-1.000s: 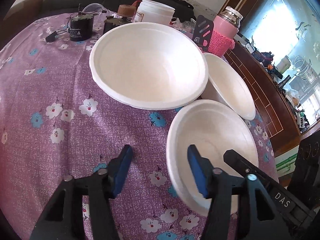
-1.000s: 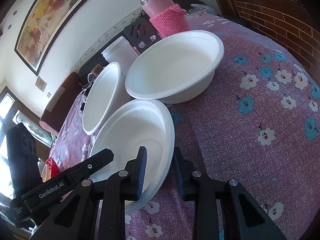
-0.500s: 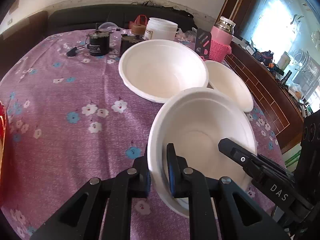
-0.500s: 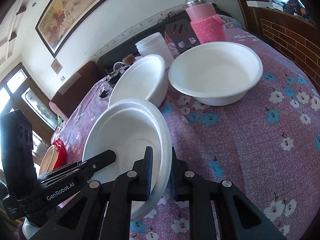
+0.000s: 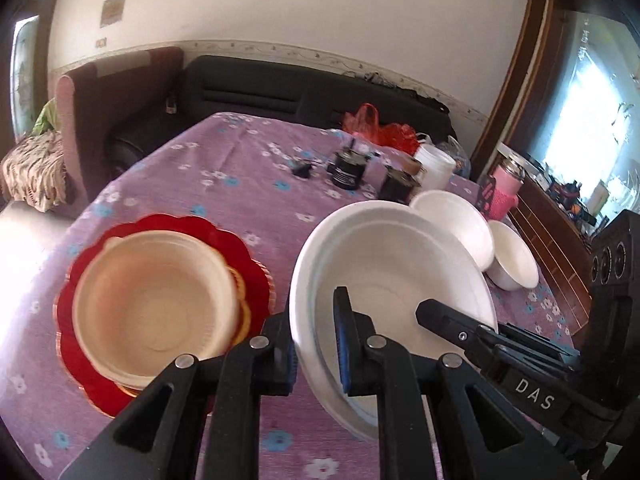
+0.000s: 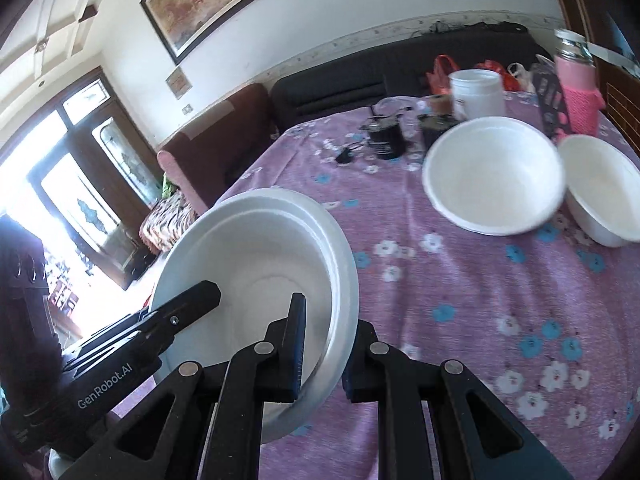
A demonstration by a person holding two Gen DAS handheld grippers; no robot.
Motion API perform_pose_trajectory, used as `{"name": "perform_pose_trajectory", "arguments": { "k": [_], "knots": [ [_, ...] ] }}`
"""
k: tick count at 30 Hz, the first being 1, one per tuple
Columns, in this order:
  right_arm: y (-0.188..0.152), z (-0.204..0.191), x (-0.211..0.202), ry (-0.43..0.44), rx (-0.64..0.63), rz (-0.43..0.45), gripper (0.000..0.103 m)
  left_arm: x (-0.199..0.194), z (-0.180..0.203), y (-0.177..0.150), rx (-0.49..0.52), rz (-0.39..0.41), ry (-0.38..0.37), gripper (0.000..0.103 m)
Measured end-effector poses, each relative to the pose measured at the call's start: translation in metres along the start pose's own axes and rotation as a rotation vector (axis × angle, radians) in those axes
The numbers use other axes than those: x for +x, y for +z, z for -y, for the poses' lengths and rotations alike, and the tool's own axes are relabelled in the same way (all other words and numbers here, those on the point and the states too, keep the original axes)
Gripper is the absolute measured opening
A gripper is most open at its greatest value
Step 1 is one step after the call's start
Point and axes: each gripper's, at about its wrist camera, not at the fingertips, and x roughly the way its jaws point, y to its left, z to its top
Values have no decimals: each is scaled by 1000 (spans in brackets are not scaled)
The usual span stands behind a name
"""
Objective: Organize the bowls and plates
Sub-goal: 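Carry the white bowl into the cream bowl on the red plates and release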
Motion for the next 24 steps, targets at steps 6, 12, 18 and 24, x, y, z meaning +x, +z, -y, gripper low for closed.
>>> {"name": "perform_pose_trajectory", "arguments": {
  "k": [6, 12, 18, 24],
  "knots": [
    [15, -80, 56, 45, -89, -75, 17, -14, -80, 14, -85, -1, 104, 13],
    [13, -121, 112, 20, -148, -158, 17, 5, -135, 10, -165, -62, 162, 13],
    [6, -128, 138, -12, -177, -197, 17, 20, -153, 6, -200, -90, 188, 16],
    [1, -131, 150, -33, -197, -207, 17, 11, -156, 7, -210, -64, 185, 26]
  ]
}}
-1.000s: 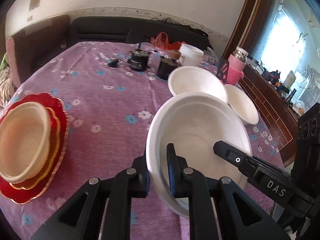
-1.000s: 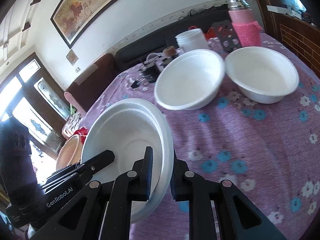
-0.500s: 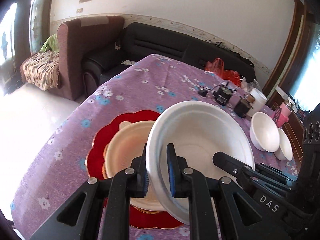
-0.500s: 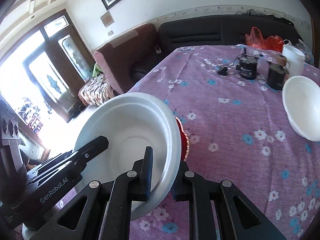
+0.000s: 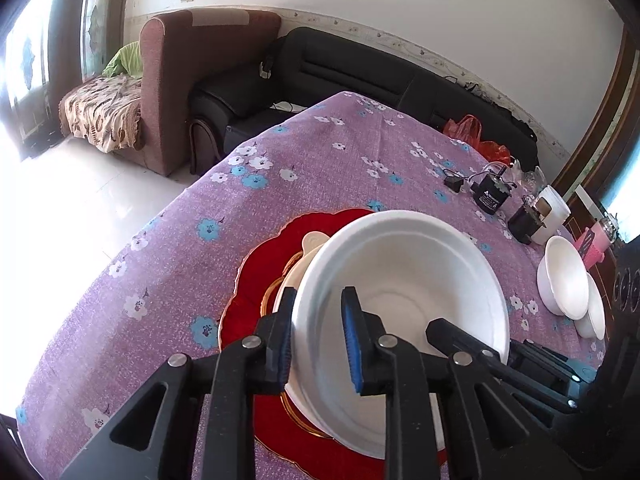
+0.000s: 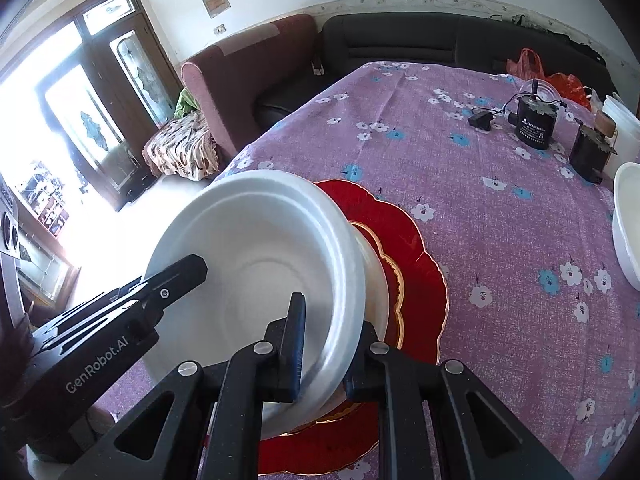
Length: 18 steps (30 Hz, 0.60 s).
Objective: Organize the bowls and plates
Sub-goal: 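Carry the white bowl into the cream bowl on the red plates and release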
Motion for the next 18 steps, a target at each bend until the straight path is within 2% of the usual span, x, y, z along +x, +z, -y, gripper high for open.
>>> {"name": "perform_pose_trajectory", "arguments": {
  "k": [2, 3, 5, 8, 11, 13, 15, 17, 18],
  "knots": [
    [0, -3, 0, -5, -7, 8, 20, -6, -1, 1, -6, 20, 14, 43],
    [-1, -3, 1, -5, -7, 7, 28, -10, -2, 2, -7, 34, 16, 55],
    [-2, -4, -1, 1, -5, 20, 35, -16, -2, 3, 2, 60, 28, 58],
    [-4, -7, -6, 0, -14, 52, 36, -27, -3, 4, 19, 99, 38, 58],
    [-4, -7, -11, 13, -5, 79, 41, -40, -4, 3, 26, 139, 54, 60],
    [-4, -6, -15, 25, 14, 98, 45, -51, -5, 1, 30, 172, 63, 67],
    [-5, -7, -18, 35, 21, 107, 55, -63, -4, -3, 44, 211, 93, 68],
    [-7, -8, -19, 25, 12, 113, 62, -72, -2, -7, 63, 237, 121, 69],
    [-7, -9, -19, 9, 2, 111, 62, -79, -1, -10, 77, 255, 149, 69]
  ]
}}
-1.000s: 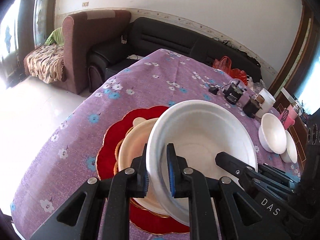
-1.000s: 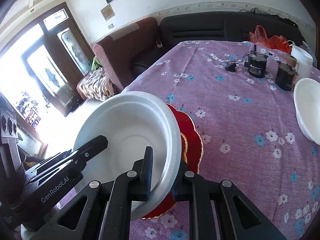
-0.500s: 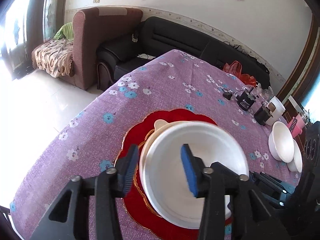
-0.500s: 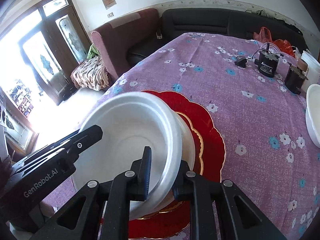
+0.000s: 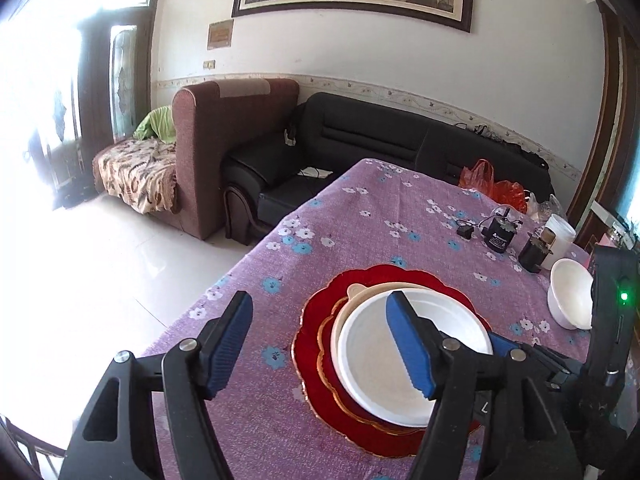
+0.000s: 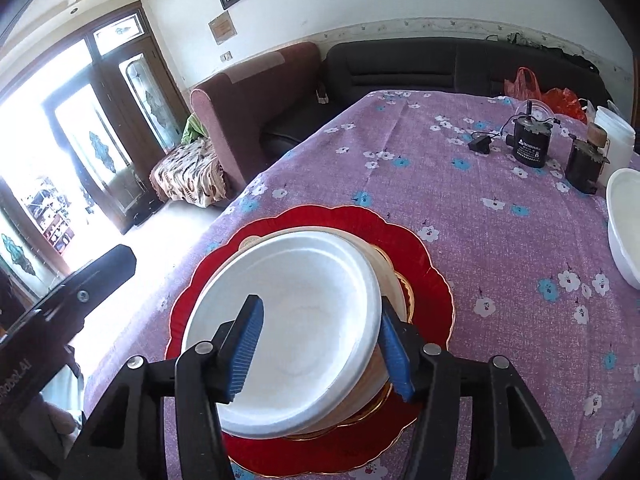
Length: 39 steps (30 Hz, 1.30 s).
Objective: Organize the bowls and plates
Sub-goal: 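Carry the white bowl into the cream bowl on the red plates and release, then withdraw the right tool and move it toward the loose white foam bowls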
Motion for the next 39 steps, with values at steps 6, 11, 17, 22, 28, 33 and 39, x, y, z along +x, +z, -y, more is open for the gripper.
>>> {"name": "perform_pose_trajectory", "arguments": {
  "k": [6, 11, 17, 22, 28, 33, 39],
  "knots": [
    [-6, 1, -25, -71, -23, 64, 62, -36, -6, -3, 19, 110, 128, 84],
    [-11, -6, -93, -70, -35, 217, 62, -46, -4, -6, 49, 128, 185, 88],
    [-28, -44, -202, 86, -90, 465, 89, -39, -3, -17, 50, 83, 182, 88],
    [-38, -83, -227, 183, -229, 455, 96, -40, 3, -21, 66, 74, 177, 88],
    [-54, -60, -236, 125, -214, 463, 96, -53, 19, -21, 94, 93, 157, 88],
    [-69, -4, -237, 14, -130, 409, 96, -61, 45, -27, 137, 105, 113, 88],
    [-85, 73, -242, -82, 24, 348, 96, -67, 80, -38, 220, 94, 31, 88]
  ]
}}
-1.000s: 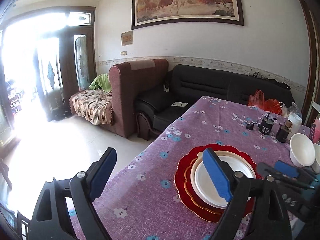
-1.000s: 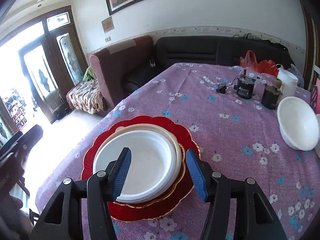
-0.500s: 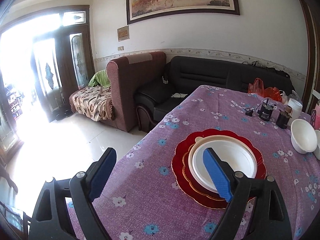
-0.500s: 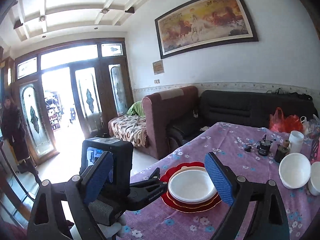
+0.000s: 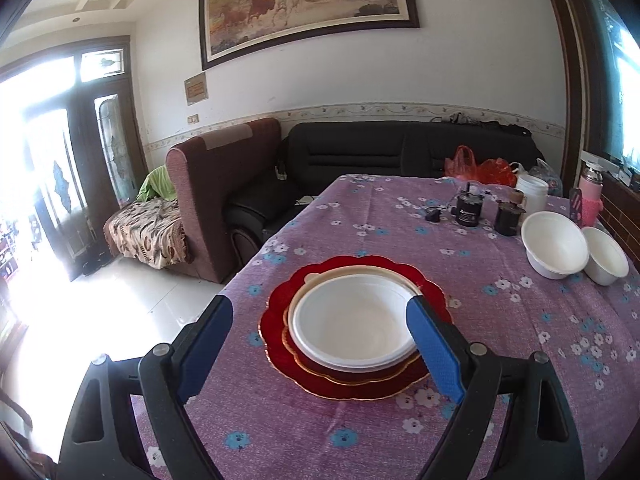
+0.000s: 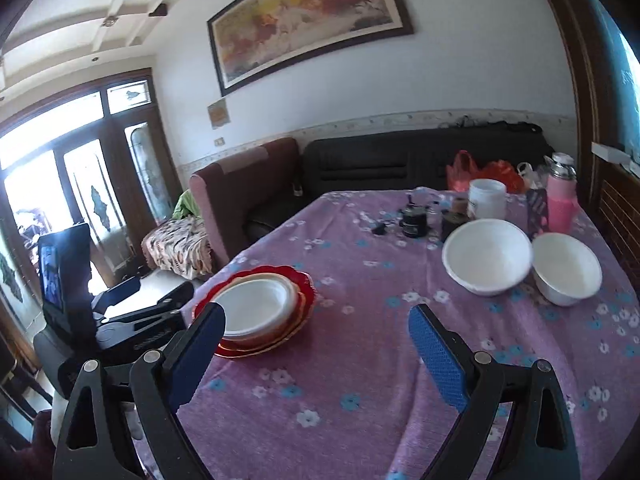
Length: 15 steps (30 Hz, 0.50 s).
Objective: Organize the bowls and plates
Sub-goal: 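Withdraw the right tool and move it toward the loose white foam bowls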
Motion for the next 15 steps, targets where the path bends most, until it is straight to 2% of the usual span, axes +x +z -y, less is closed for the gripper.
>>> {"name": "perform_pose_trajectory", "arguments": {
  "k": [3, 4, 6, 8, 9, 11, 12, 15],
  "knots": [
    [2, 63, -28, -52, 99, 1, 95, 0, 11, -3, 29, -12, -32, 88],
    [5, 86, -41, -106, 114, 4, 95, 1, 13, -3, 31, -14, -43, 88],
    [15, 127, -67, -266, 102, 14, 95, 3, 17, -4, 30, -18, -58, 88],
    [21, 158, -86, -366, 101, 23, 95, 7, 26, -1, 25, -30, -79, 88],
    [22, 168, -91, -371, 112, 20, 95, 9, 30, 1, 22, -41, -96, 88],
    [23, 174, -92, -328, 136, 7, 95, 12, 40, 4, 11, -70, -154, 88],
    [23, 176, -85, -297, 150, -7, 95, 13, 46, 6, 0, -95, -205, 88],
    [21, 165, -57, -214, 179, -47, 95, 12, 63, 15, 8, -134, -282, 88]
  ]
}}
